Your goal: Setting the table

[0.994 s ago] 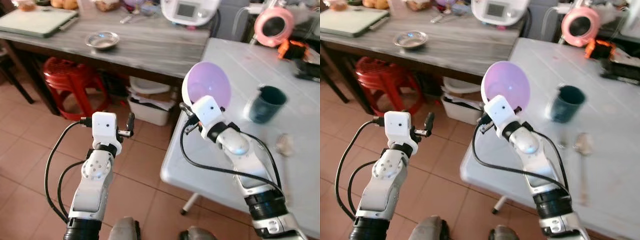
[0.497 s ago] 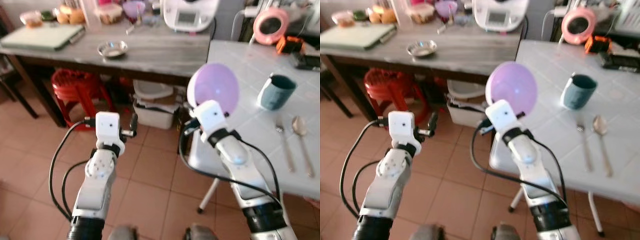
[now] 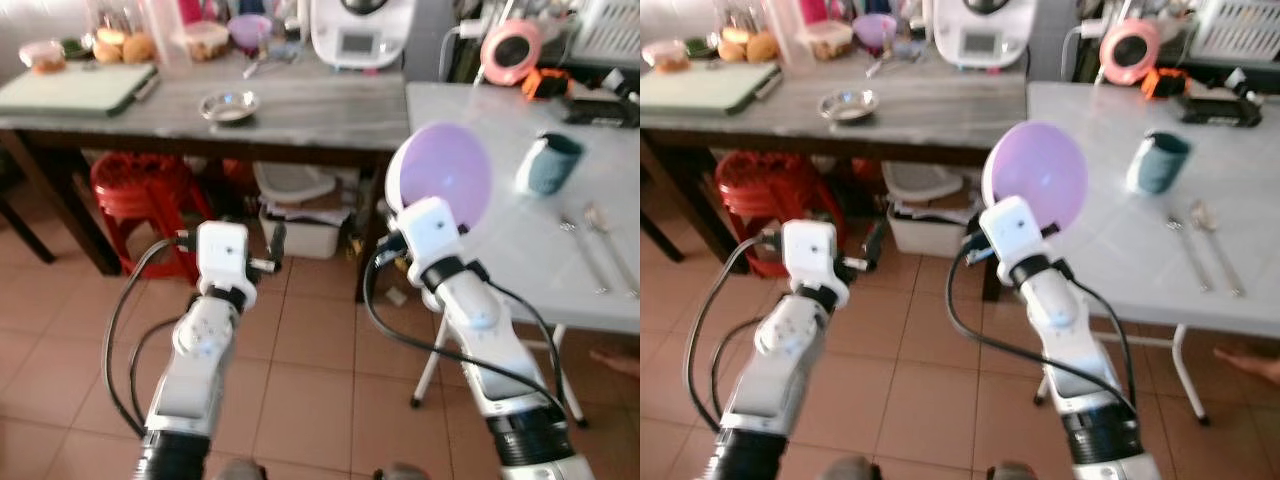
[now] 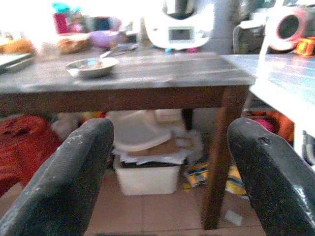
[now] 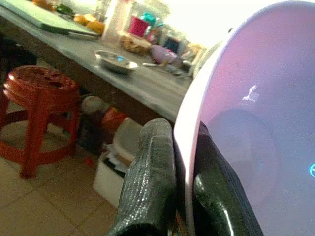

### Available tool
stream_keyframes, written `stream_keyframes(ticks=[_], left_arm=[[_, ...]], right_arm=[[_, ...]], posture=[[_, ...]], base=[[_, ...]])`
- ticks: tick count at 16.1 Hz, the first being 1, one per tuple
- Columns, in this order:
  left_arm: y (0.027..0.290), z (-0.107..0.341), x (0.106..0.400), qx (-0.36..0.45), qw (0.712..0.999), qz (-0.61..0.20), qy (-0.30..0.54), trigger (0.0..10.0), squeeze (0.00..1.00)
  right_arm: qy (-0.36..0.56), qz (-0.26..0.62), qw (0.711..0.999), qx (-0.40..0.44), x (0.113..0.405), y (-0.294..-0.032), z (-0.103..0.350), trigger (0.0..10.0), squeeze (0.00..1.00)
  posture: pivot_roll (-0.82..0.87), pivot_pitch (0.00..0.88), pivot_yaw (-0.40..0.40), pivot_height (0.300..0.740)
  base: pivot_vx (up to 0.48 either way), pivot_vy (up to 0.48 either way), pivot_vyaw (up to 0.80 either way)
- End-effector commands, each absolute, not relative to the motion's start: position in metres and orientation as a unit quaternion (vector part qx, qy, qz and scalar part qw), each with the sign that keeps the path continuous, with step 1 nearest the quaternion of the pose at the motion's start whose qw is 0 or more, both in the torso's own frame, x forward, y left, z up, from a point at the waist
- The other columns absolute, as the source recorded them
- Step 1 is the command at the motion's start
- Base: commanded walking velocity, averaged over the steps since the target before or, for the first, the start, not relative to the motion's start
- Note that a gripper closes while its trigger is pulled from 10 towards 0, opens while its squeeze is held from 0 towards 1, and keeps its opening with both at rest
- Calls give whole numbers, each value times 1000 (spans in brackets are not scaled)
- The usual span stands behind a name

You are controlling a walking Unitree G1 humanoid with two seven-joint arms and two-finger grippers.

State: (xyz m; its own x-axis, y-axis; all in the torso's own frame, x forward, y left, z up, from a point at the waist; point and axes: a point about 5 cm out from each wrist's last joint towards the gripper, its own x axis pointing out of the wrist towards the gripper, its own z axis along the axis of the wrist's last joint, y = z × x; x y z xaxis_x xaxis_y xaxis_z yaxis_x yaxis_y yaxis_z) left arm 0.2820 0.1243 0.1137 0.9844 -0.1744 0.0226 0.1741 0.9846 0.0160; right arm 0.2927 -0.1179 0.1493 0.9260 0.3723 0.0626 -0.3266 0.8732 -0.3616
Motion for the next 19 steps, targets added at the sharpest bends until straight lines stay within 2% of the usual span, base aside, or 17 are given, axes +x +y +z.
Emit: stream_keyframes(ticks=[1,11,19], left_arm=[[129,116,283,8,996,-82,-13,10000,0],[126,115,283,-1,996,-88,-13,10000,0],[121,117,285,0,994,-102,-25,10000,0]], right_arm=[[-85,186,963,-174,292,-111,158,10000,0],[-75,158,971,-163,290,-117,151,10000,0],[-80,158,971,-159,291,-112,152,10000,0]], posture=[[-59,0,12,740],[-57,0,25,740],[-63,0,27,740]], base=[[424,0,0],[378,271,0],[0,434,0]])
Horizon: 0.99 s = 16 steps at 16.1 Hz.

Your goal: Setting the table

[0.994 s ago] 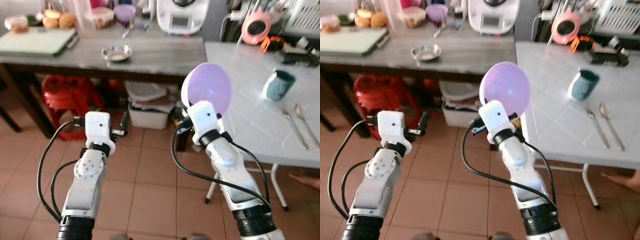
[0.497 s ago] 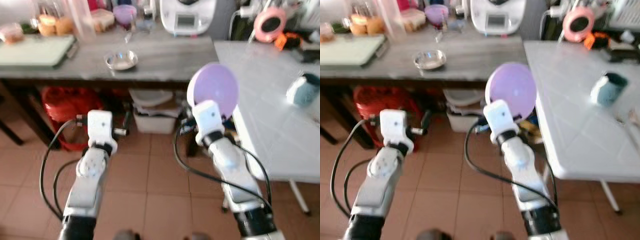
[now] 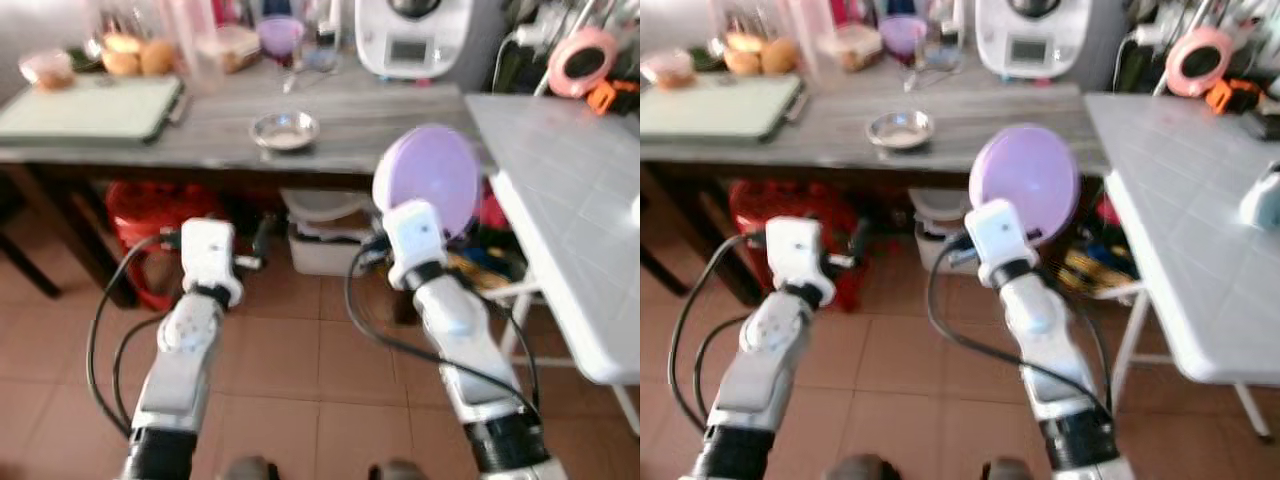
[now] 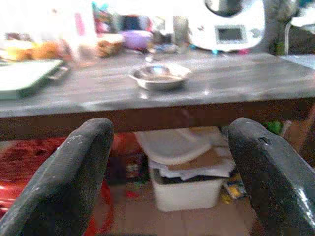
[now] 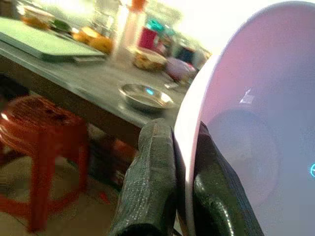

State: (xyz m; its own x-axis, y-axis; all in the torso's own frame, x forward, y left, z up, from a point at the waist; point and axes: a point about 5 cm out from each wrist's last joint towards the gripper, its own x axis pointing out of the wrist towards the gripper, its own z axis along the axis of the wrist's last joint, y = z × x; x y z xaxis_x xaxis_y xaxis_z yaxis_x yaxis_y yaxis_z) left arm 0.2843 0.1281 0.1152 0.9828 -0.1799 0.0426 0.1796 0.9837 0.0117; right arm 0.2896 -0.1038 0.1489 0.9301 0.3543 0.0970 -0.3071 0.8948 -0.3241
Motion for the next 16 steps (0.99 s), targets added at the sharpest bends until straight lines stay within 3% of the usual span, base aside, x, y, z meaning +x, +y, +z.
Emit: stream_keyframes(ticks=[1,6,9,11,16], left_arm=[[120,117,285,0,994,-103,-25,10000,0],[127,114,282,0,997,-74,-28,10000,0],[139,111,279,-17,999,-36,-19,10000,0],[140,111,278,-23,998,-53,-22,10000,0],[134,112,275,-32,996,-77,-29,10000,0]], right_arm=[[-80,159,971,-159,291,-112,151,10000,0],[-80,125,978,-146,281,-125,147,10000,0],[-57,95,986,-125,271,-137,137,10000,0],[-51,95,986,-131,266,-139,133,10000,0],[-41,93,984,-146,258,-143,129,10000,0]], posture=[[-64,0,26,740],[-61,0,28,740],[-64,0,34,740],[-64,0,39,740],[-73,0,42,740]], base=[[0,431,0],[0,434,0],[0,0,0],[0,0,0],[411,0,170]])
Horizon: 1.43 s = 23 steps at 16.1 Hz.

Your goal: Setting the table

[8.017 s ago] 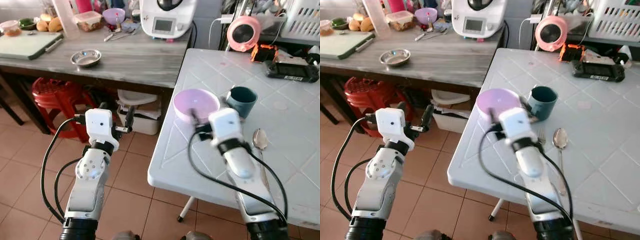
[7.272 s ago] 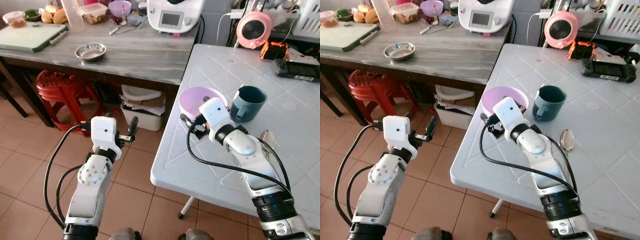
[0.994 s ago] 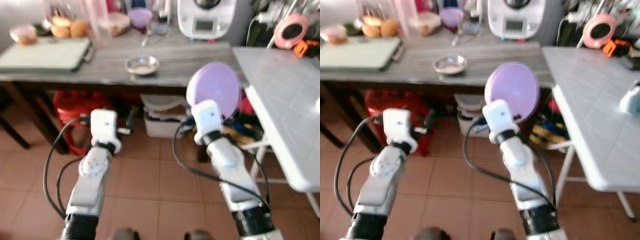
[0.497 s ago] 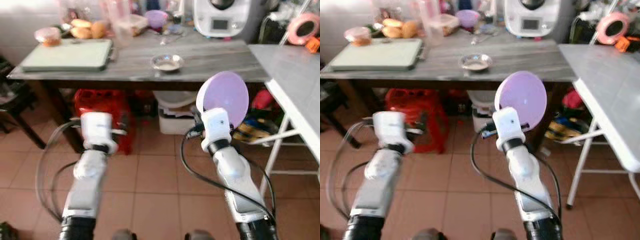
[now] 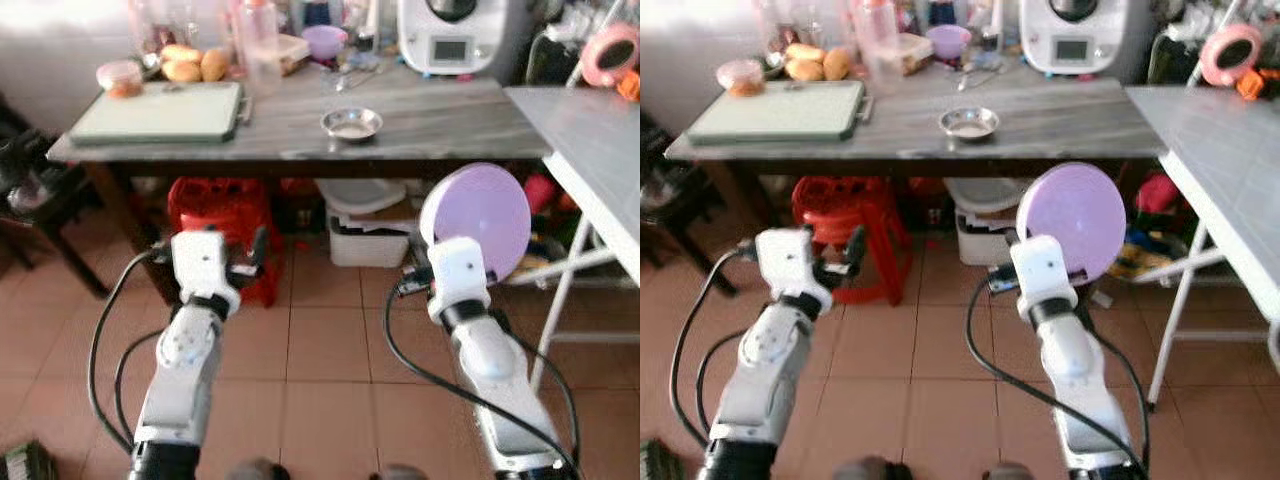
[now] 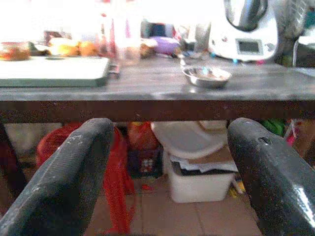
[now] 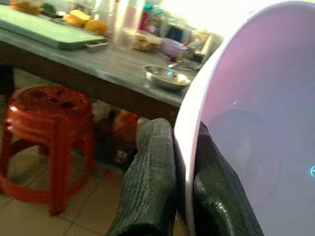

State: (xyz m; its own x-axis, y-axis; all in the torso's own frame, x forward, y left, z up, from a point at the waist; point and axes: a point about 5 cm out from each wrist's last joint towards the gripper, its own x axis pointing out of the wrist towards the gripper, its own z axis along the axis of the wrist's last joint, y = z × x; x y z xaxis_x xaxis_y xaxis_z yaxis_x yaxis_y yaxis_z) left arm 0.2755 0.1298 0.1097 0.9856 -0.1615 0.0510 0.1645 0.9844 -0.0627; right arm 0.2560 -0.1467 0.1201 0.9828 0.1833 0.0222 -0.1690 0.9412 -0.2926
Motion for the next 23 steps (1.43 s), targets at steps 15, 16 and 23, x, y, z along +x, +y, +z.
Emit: stream_keyframes(ticks=[15,16,23], left_arm=[[125,110,276,-53,994,-97,-22,10000,0],[124,111,277,-54,993,-102,-23,10000,0],[121,110,277,-56,991,-119,-18,10000,0]], right_arm=[[-54,90,988,-112,272,-136,142,10000,0],[-54,85,988,-115,275,-136,144,10000,0],[-54,51,989,-127,284,-142,146,10000,0]], posture=[[-83,0,50,740],[-83,0,49,740],[-81,0,47,740]], base=[[480,0,323],[480,0,0],[480,0,-343]])
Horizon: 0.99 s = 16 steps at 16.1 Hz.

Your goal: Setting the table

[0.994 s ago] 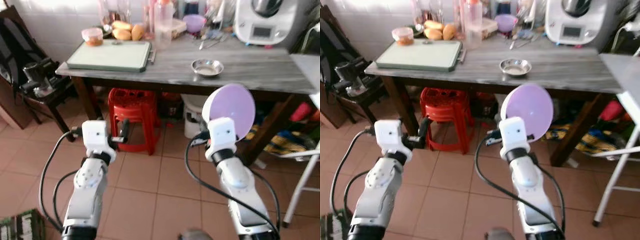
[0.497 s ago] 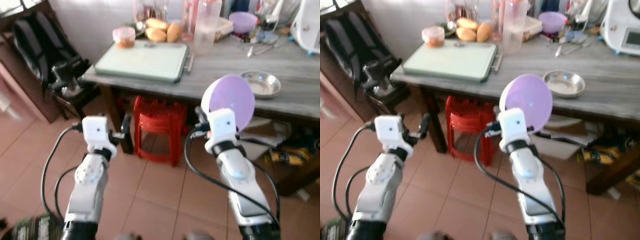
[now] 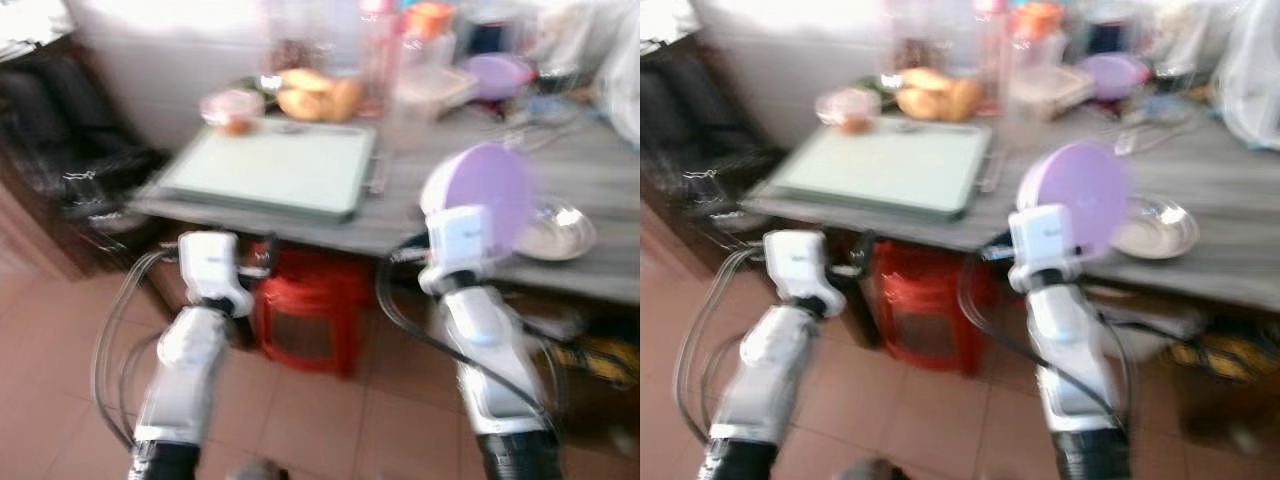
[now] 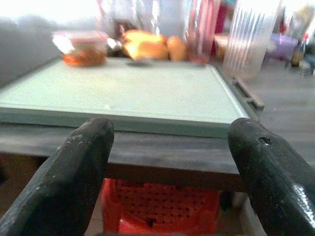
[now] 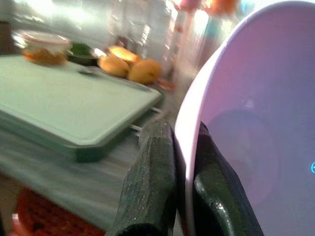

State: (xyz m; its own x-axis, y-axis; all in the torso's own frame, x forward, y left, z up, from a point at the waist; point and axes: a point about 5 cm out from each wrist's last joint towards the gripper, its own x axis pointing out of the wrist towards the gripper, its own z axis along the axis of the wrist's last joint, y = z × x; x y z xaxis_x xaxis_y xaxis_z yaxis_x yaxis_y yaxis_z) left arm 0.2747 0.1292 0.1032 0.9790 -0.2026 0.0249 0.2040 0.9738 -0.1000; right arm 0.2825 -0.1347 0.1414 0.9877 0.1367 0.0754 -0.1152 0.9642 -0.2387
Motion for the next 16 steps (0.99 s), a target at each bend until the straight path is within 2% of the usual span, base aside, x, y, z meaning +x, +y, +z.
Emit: stream_keyframes(ticks=[1,4,13,16], left_arm=[[120,110,277,-56,991,-120,-18,10000,0],[118,110,276,-63,989,-129,-15,10000,0],[116,107,273,-71,987,-145,2,10000,0],[117,108,272,-66,987,-143,5,10000,0]], right_arm=[[-55,52,989,-128,284,-141,146,10000,0],[-53,50,988,-137,286,-140,146,10000,0],[-52,51,988,-138,290,-138,146,10000,0],[-48,56,986,-146,295,-140,146,10000,0]], posture=[[-80,0,46,740],[-77,0,45,740],[-69,0,36,740],[-66,0,35,740]], base=[[480,0,0],[435,0,0],[0,0,-800],[0,0,0]])
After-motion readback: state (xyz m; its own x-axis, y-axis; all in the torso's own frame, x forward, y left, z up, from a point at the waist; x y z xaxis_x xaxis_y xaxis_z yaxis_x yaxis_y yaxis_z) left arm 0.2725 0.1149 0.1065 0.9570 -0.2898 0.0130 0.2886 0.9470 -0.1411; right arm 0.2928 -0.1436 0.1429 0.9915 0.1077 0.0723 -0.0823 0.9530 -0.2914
